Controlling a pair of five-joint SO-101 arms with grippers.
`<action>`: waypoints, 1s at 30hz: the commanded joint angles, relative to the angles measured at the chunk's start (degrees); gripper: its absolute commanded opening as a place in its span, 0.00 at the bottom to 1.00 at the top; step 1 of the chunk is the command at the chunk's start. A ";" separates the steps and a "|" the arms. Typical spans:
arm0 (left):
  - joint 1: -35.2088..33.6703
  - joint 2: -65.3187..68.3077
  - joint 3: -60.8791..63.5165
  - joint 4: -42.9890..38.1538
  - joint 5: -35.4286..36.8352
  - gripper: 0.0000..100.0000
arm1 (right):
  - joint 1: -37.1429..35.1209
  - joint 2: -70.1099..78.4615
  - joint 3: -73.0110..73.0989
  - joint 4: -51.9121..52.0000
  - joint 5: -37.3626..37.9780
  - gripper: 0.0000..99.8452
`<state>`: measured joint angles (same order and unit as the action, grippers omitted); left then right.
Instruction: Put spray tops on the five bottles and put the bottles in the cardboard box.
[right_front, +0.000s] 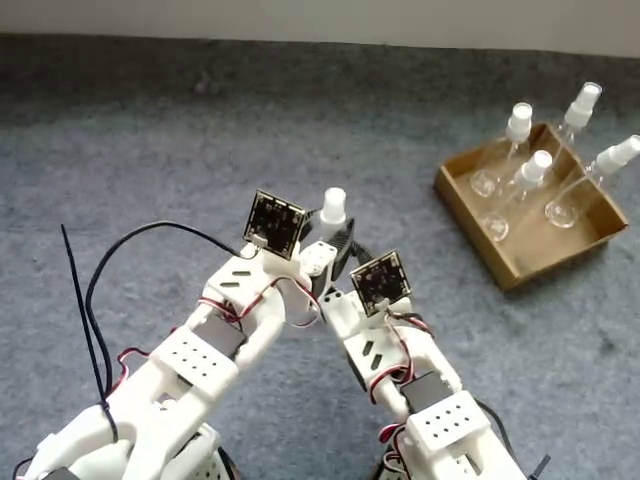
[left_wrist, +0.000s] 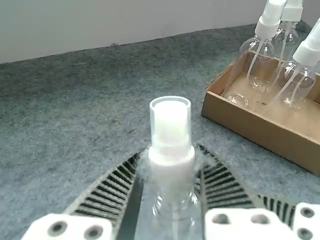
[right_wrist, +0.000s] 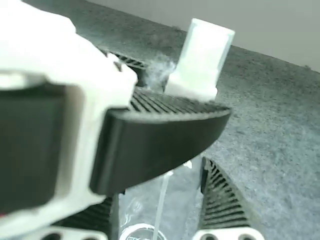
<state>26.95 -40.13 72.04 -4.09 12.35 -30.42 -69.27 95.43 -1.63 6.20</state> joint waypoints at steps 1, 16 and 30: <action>0.13 -2.15 1.89 0.44 -0.62 0.04 | -0.31 -1.19 3.65 -0.48 -0.26 0.04; 0.48 -8.22 5.58 2.99 -4.04 0.04 | -0.31 -1.19 3.65 -0.48 -0.44 0.04; 0.31 -8.57 3.56 8.09 -3.87 0.18 | -0.13 -1.19 3.56 -0.48 -0.44 0.04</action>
<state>26.86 -48.48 76.18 2.33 8.84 -30.51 -69.36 95.43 -1.71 6.20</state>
